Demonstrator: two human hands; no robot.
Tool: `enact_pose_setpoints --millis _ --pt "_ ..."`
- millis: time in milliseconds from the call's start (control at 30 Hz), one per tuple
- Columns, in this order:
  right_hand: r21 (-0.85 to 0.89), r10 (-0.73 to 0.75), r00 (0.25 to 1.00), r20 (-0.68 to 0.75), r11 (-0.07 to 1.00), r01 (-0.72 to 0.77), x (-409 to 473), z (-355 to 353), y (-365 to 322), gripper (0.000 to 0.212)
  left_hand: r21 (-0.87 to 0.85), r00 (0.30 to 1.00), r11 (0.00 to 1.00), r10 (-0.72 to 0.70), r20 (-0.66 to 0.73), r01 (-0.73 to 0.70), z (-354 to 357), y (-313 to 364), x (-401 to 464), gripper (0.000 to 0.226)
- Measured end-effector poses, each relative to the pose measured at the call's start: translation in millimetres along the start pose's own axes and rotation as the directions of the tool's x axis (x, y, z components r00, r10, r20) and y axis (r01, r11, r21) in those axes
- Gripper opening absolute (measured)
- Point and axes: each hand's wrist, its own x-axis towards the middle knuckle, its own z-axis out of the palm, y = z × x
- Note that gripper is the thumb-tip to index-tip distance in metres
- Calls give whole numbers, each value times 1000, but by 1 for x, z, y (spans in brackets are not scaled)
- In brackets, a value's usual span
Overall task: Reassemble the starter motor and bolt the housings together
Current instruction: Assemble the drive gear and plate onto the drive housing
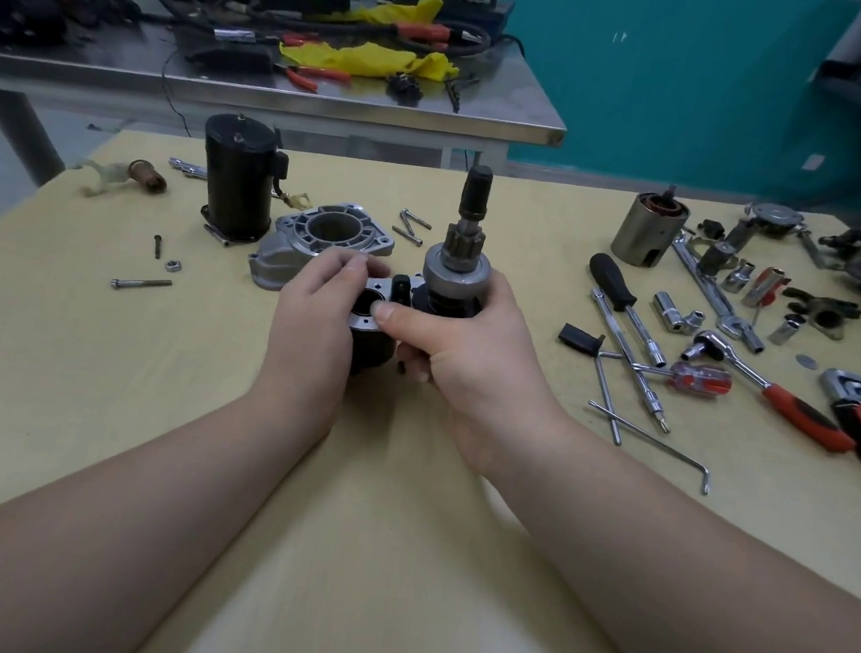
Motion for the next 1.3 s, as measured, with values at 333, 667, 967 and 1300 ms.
enact_pose_setpoints --millis 333,667,967,1300 --pt "-38 17 997 -70 999 -20 0 8 -1 63 169 998 984 59 -16 -56 5 3 5 22" --pt "-70 94 994 -59 993 -98 9 14 -9 73 18 990 998 -49 -133 52 6 6 16 17" --pt "-952 -215 968 -131 299 -63 48 -119 -99 21 -4 986 994 -110 -122 110 5 12 13 26" --pt "-960 141 957 -254 -156 -232 89 -147 -87 23 33 997 999 -12 -80 15 6 4 13 22"
